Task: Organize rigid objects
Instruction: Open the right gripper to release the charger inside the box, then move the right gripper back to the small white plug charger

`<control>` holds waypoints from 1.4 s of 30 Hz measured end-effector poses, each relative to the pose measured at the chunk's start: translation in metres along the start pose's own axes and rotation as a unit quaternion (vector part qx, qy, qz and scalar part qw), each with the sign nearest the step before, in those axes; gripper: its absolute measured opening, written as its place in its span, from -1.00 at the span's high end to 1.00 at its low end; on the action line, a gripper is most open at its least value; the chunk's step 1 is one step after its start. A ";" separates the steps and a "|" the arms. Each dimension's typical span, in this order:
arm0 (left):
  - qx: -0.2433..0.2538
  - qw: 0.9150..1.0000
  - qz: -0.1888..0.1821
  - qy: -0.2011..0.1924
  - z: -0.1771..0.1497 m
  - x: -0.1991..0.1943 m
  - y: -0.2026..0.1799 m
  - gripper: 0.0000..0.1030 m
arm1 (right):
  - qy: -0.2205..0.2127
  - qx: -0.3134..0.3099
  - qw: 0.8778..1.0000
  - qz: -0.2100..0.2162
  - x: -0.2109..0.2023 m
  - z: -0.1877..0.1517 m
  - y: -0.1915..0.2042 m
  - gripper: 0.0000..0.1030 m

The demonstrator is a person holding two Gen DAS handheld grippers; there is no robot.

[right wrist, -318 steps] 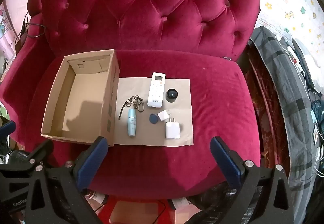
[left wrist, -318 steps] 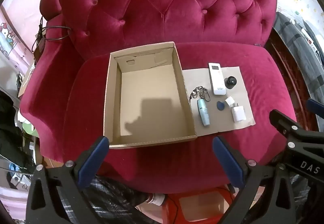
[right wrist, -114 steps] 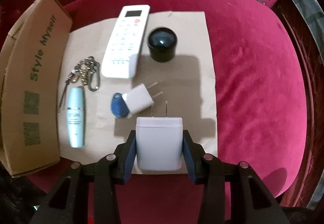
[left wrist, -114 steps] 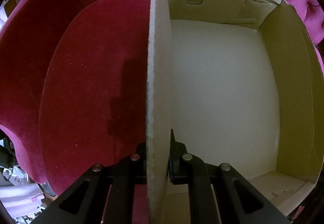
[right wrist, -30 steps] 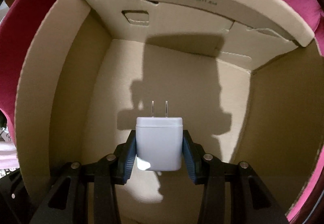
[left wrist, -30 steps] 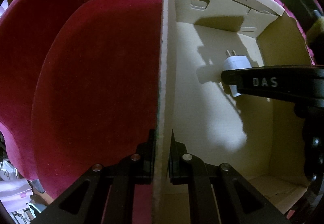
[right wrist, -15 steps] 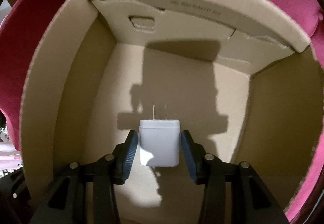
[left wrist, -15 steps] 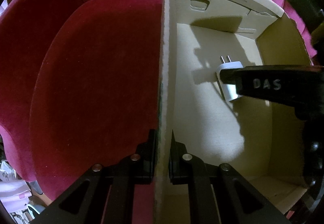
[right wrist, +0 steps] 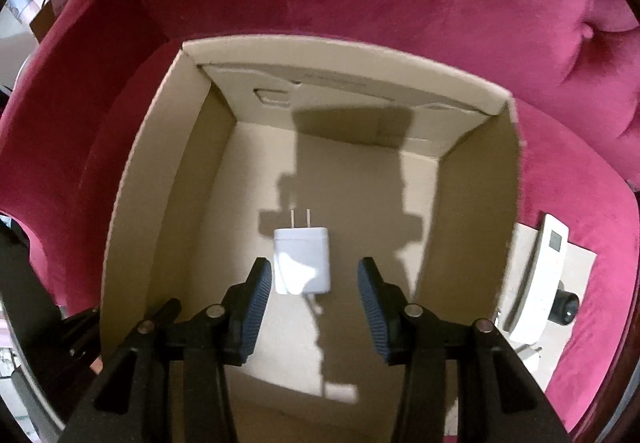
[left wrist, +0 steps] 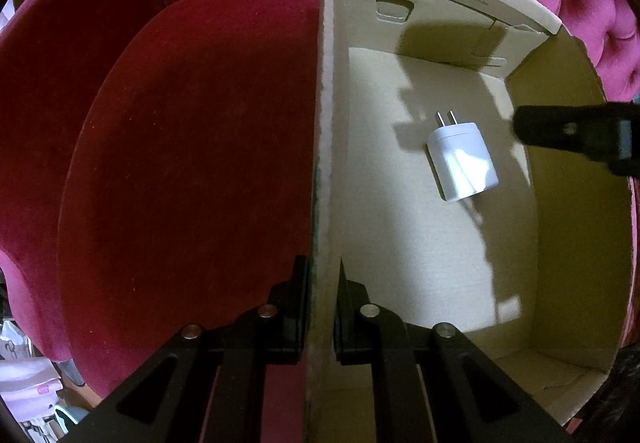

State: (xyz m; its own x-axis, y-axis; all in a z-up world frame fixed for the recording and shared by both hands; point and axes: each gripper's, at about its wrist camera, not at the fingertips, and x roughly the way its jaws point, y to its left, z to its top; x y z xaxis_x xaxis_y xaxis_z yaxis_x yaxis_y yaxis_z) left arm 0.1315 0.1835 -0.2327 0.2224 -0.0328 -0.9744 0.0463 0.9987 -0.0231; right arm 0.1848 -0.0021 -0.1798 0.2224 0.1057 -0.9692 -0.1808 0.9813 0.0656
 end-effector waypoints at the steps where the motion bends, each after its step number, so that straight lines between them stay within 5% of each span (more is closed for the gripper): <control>1: 0.000 1.000 0.001 0.000 0.000 -0.001 -0.002 0.80 | -0.002 0.003 1.000 0.001 -0.004 0.000 -0.004 0.07; 23: 0.001 1.000 0.000 0.000 0.004 -0.005 -0.002 0.80 | -0.038 0.047 0.997 -0.040 -0.092 -0.027 -0.094 -0.26; 42: 0.003 1.000 0.000 0.001 0.006 -0.005 -0.001 0.80 | -0.028 0.114 0.990 -0.075 -0.051 -0.075 -0.190 -0.95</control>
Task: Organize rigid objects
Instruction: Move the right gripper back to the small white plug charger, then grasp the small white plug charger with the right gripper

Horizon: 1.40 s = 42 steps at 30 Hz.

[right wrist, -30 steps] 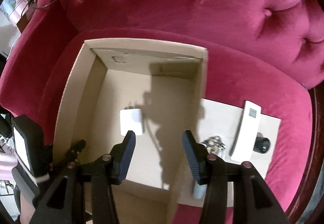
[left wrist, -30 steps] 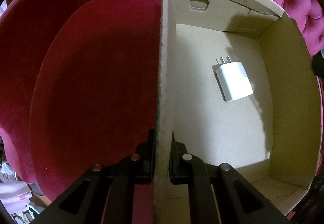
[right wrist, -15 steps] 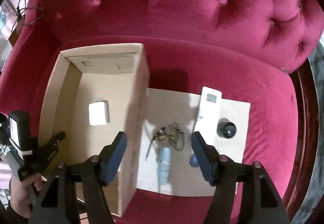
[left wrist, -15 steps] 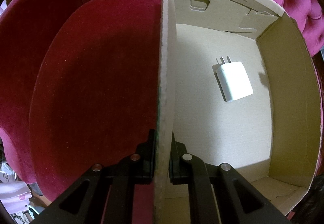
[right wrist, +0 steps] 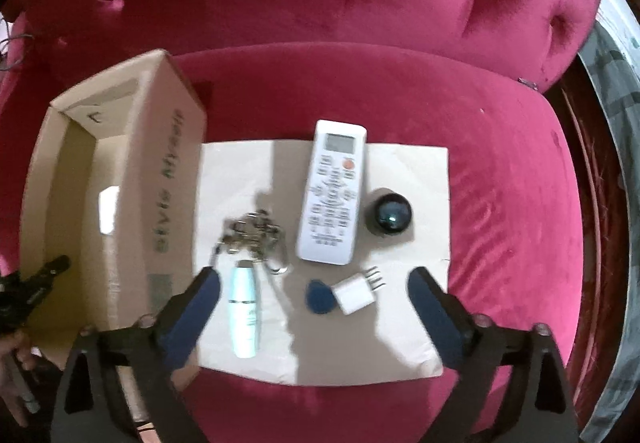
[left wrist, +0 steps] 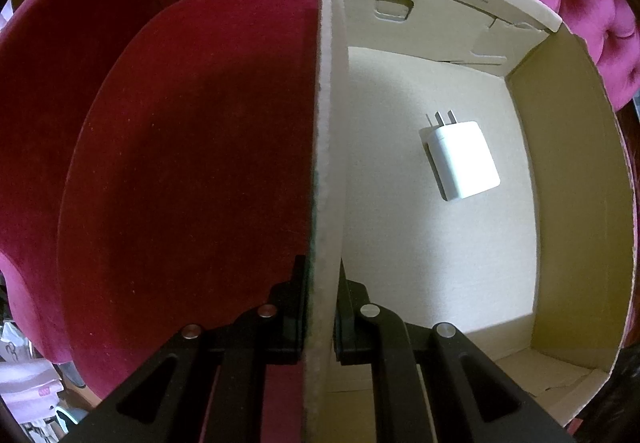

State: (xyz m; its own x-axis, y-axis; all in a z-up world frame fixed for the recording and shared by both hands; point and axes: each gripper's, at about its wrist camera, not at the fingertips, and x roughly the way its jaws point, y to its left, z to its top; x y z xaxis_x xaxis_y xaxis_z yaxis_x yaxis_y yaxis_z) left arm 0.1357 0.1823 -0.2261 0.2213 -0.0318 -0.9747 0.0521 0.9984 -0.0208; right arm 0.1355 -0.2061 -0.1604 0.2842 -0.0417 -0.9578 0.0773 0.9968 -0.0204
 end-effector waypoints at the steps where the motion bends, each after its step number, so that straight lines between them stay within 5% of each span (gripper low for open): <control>1: 0.002 1.000 0.002 0.000 0.000 0.000 -0.001 0.80 | 0.002 0.003 1.000 -0.001 0.006 -0.002 -0.004 -0.95; 23: 0.002 1.000 0.004 -0.001 0.000 -0.002 -0.004 0.80 | 0.060 0.056 0.997 0.015 0.093 -0.015 -0.060 -0.89; 29: 0.002 1.000 0.005 -0.001 0.000 -0.002 -0.005 0.80 | 0.077 0.057 0.995 0.026 0.101 -0.019 -0.062 -0.44; 33: 0.002 1.000 0.005 -0.002 0.000 -0.002 -0.006 0.80 | 0.081 0.060 0.994 0.034 0.106 -0.020 -0.058 0.03; 42: 0.003 1.000 0.006 -0.001 -0.001 -0.002 -0.007 0.80 | 0.079 0.048 0.995 0.025 0.098 -0.024 -0.048 0.04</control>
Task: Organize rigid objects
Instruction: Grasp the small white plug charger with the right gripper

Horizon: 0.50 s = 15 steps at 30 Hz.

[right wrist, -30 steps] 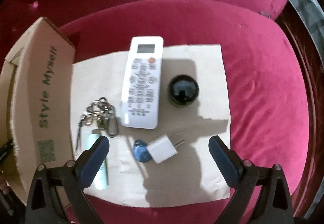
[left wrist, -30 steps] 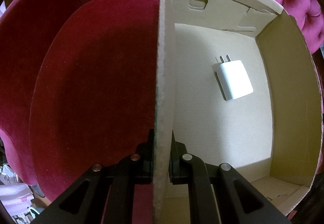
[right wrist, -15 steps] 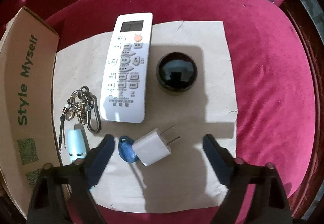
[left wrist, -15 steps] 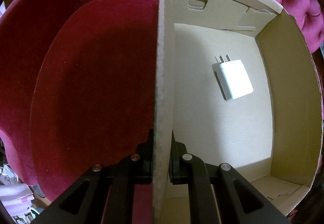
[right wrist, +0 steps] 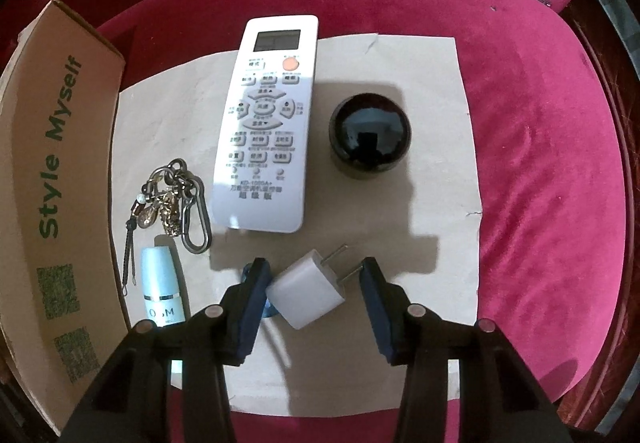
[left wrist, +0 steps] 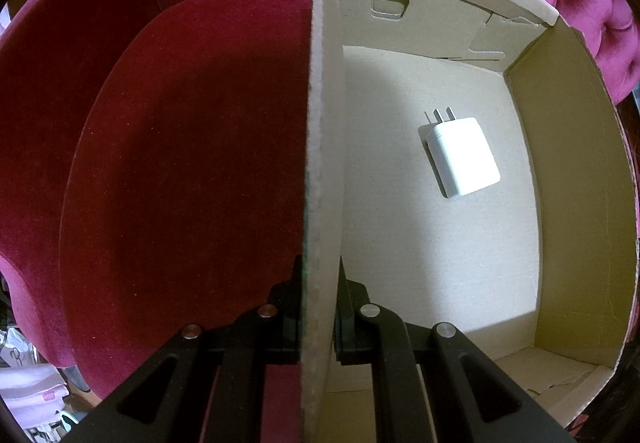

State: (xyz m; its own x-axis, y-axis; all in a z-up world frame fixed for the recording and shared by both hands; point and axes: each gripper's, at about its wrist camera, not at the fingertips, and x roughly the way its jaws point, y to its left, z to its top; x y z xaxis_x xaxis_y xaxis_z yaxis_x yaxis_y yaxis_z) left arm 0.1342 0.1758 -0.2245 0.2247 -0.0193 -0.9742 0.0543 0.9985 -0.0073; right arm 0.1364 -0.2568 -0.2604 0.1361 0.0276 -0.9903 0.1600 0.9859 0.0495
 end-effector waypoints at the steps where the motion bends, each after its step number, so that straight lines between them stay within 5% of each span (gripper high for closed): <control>1: 0.000 1.000 0.000 0.000 0.000 0.000 0.000 0.80 | 0.000 0.000 1.000 -0.003 -0.002 0.000 0.000 0.04; 15: 0.000 1.000 0.001 0.000 0.000 0.001 -0.001 0.80 | -0.001 -0.021 1.000 -0.019 -0.036 -0.006 0.026 0.04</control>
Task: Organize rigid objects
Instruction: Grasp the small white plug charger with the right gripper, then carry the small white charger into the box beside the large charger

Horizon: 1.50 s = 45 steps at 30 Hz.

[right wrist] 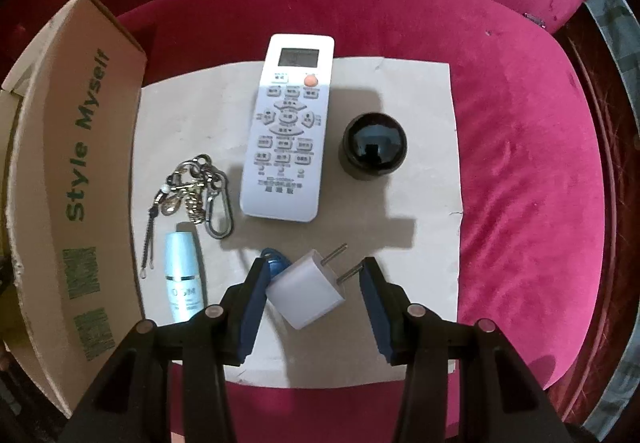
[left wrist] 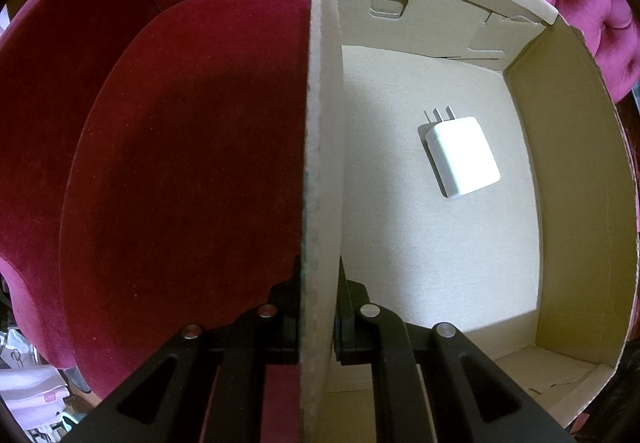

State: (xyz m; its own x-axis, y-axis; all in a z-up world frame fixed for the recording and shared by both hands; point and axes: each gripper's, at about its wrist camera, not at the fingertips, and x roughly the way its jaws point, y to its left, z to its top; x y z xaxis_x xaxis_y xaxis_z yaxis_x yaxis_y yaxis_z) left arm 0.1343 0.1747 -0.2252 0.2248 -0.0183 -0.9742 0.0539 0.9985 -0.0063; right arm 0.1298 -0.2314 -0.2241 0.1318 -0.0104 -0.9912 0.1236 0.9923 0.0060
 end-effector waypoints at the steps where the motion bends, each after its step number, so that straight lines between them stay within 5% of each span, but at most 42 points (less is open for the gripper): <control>1: 0.001 1.000 0.000 0.000 0.000 0.000 0.000 0.80 | -0.001 -0.002 1.000 -0.003 -0.003 0.000 0.002 0.04; 25: 0.001 1.000 -0.001 0.001 0.002 0.000 -0.001 0.80 | -0.023 -0.049 0.998 0.008 -0.082 0.007 0.059 0.04; 45: -0.002 1.000 -0.005 0.000 0.002 0.000 0.002 0.80 | -0.036 -0.138 0.989 0.035 -0.119 0.003 0.146 0.04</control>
State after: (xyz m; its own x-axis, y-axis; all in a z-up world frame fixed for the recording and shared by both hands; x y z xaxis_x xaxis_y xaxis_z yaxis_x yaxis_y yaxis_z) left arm 0.1365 0.1762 -0.2244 0.2238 -0.0286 -0.9742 0.0530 0.9984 -0.0171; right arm 0.1356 -0.0854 -0.1050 0.2007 0.0601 -0.9778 -0.1607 0.9866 0.0277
